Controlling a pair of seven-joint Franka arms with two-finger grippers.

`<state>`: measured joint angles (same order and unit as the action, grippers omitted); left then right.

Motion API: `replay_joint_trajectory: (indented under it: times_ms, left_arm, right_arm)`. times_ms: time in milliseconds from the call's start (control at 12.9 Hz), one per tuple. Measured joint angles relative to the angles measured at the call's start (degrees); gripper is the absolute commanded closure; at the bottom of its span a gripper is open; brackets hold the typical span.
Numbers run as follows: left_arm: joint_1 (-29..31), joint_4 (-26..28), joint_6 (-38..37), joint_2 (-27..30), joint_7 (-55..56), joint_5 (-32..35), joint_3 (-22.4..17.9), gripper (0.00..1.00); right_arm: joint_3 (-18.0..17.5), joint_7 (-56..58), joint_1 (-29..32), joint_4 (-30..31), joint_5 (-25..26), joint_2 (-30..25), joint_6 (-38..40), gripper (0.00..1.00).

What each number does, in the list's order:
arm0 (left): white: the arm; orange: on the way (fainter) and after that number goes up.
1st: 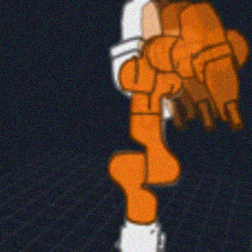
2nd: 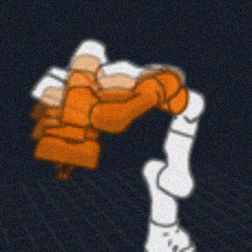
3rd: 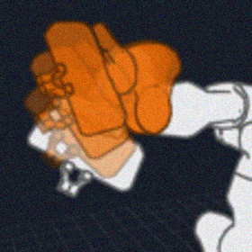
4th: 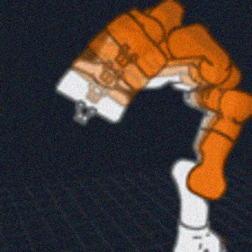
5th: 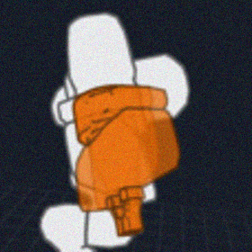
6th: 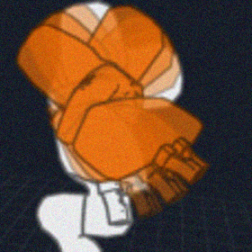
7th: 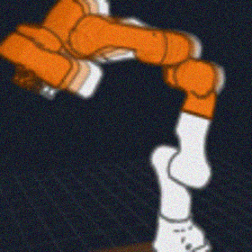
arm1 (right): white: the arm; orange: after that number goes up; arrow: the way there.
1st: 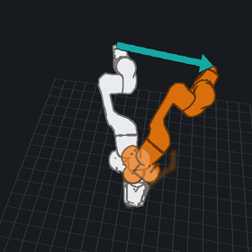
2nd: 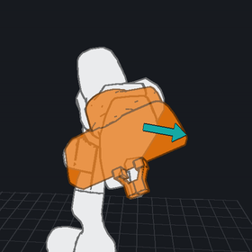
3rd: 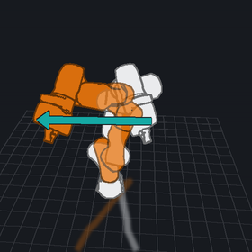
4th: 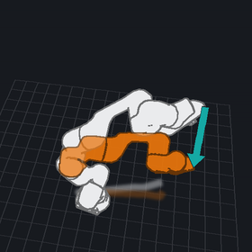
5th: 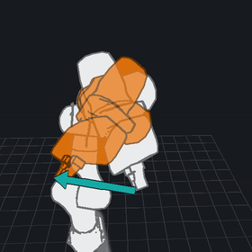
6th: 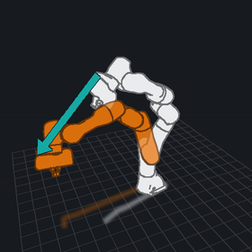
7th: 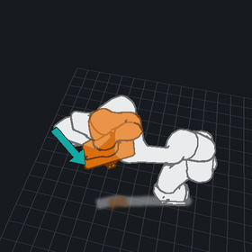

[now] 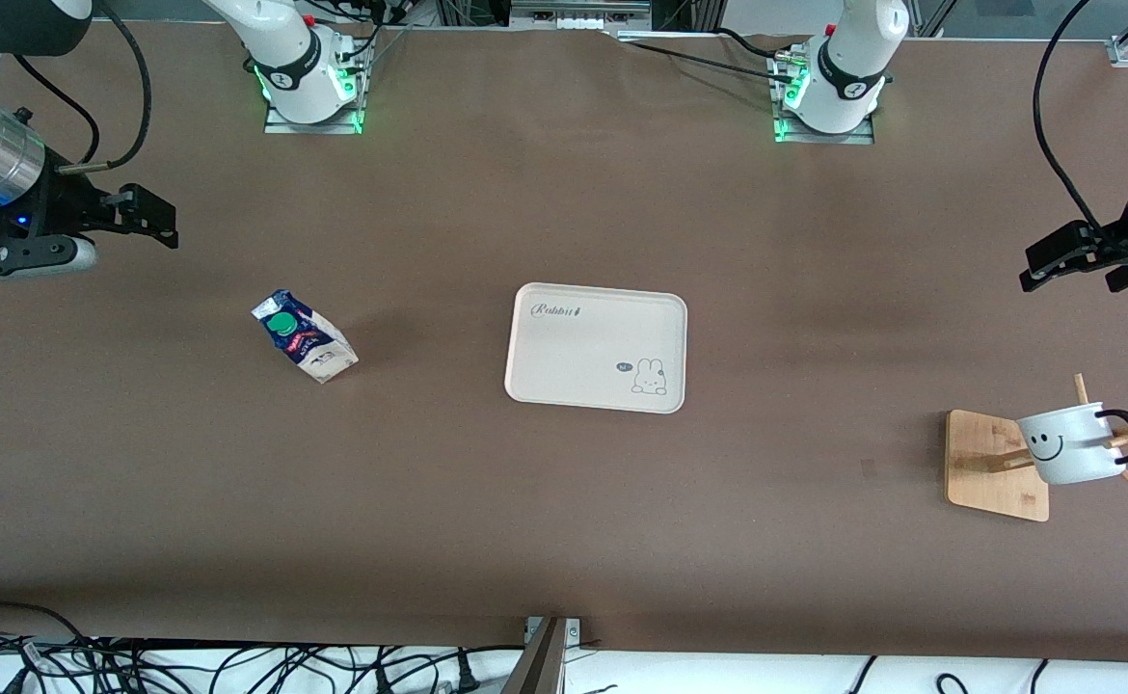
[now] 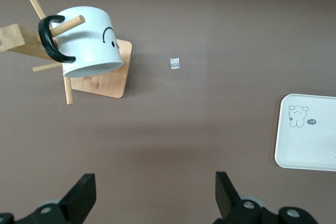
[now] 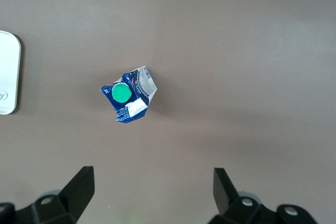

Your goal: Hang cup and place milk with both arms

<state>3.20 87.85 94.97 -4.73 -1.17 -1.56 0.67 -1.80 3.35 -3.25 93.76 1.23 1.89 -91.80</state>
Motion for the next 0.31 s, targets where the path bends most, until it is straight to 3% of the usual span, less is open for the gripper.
replay_joint_trajectory:
  times_ms: [311]
  left_arm:
    - [0.2, 0.4, 0.0, 0.0, 0.1, -0.6, -0.2, 0.00]
  right_arm:
    - [0.0, 0.0, 0.0, 0.0, 0.0, 0.0, 0.0, 0.00]
